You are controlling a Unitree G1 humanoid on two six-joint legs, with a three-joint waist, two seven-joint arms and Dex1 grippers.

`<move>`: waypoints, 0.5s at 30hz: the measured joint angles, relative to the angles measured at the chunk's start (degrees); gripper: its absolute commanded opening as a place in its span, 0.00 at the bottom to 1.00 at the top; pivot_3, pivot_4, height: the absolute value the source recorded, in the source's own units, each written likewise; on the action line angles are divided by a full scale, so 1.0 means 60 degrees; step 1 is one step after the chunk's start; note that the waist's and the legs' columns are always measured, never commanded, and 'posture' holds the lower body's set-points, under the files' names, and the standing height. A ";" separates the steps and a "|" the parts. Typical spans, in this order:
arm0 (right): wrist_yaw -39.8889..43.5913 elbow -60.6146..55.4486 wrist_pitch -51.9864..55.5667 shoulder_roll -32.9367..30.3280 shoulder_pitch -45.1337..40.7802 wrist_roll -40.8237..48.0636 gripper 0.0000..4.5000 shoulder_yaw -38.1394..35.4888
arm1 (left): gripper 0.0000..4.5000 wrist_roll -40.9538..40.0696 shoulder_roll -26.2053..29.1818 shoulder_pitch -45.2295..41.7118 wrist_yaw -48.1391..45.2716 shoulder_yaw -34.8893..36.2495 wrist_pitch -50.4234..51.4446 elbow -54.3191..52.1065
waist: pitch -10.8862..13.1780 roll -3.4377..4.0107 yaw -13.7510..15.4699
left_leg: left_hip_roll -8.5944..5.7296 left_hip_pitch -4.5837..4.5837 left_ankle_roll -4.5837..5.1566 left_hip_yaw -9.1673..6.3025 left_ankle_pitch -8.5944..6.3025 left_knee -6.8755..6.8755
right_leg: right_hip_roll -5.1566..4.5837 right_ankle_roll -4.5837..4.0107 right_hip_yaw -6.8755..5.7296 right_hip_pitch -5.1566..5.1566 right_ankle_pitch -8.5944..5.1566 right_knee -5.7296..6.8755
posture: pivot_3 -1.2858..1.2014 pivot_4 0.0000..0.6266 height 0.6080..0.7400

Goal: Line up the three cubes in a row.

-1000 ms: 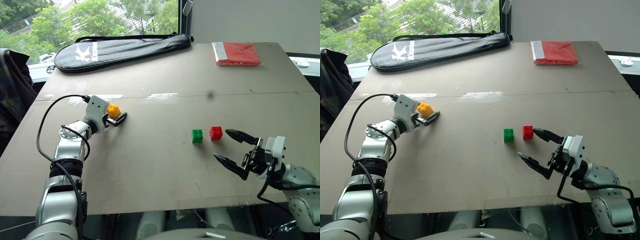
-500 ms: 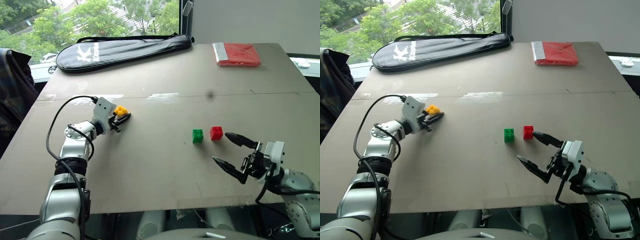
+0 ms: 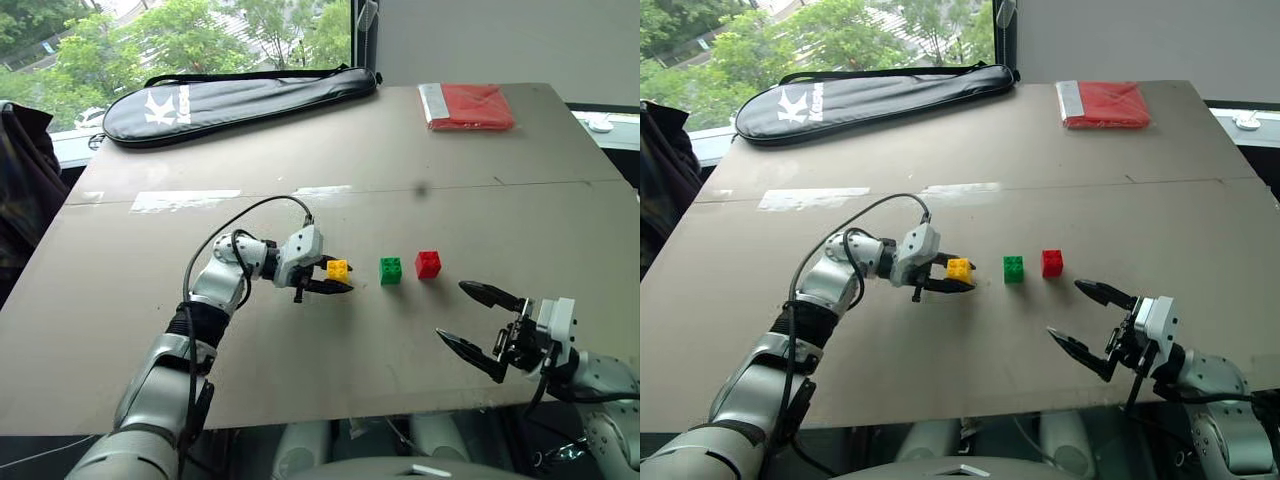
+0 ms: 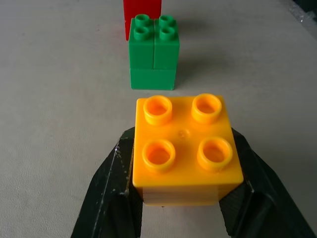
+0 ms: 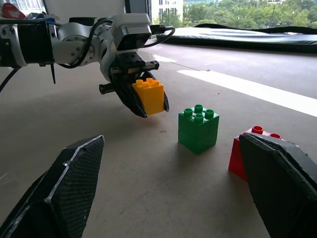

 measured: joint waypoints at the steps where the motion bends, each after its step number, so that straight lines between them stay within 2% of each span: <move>1: -0.0017 0.0000 -0.0059 0.0013 0.0065 -0.0026 1.00 -0.0016 | 0.30 0.0073 -0.0119 -0.0159 -0.0008 -0.0007 -0.0197 0.0308 | 0.0000 0.0000 0.0002 | 0.0001 0.0000 0.0000 -0.0002 0.0000 0.0000 | -0.0003 -0.0001 0.0001 0.0000 0.0000 0.0000 | 0.52 0.24 0.70; 10: -0.0064 -0.0001 -0.0306 0.0103 0.0316 -0.0208 1.00 -0.0021 | 0.30 0.0418 -0.0558 -0.0662 -0.0148 0.0004 -0.1085 0.1577 | -0.0001 -0.0001 -0.0003 | -0.0003 -0.0001 0.0002 -0.0003 -0.0001 0.0000 | -0.0010 0.0000 0.0005 0.0003 0.0000 -0.0005 | 0.52 0.24 0.70; 12: -0.0062 -0.0001 -0.0319 0.0103 0.0336 -0.0210 1.00 -0.0021 | 0.53 0.0422 -0.0572 -0.0690 -0.0163 0.0014 -0.1084 0.1654 | -0.0001 -0.0001 -0.0004 | -0.0001 0.0005 0.0002 -0.0003 -0.0001 0.0000 | -0.0010 0.0002 0.0005 0.0007 -0.0001 -0.0005 | 0.52 0.24 0.70; 14: -0.0054 -0.0001 -0.0337 0.0102 0.0349 -0.0210 1.00 -0.0023 | 0.69 0.0469 -0.0591 -0.0688 -0.0213 -0.0001 -0.1084 0.1674 | -0.0001 -0.0001 -0.0006 | 0.0000 0.0010 0.0002 -0.0003 -0.0001 0.0000 | -0.0009 0.0003 0.0005 0.0011 -0.0001 -0.0004 | 0.52 0.24 0.70; 15: -0.0048 -0.0001 -0.0352 0.0102 0.0348 -0.0210 1.00 -0.0023 | 0.81 0.0486 -0.0606 -0.0689 -0.0226 -0.0001 -0.1068 0.1674 | -0.0001 -0.0001 -0.0007 | 0.0000 0.0015 0.0002 -0.0002 -0.0001 0.0000 | -0.0009 0.0003 0.0005 0.0014 -0.0001 -0.0002 | 0.52 0.24 0.70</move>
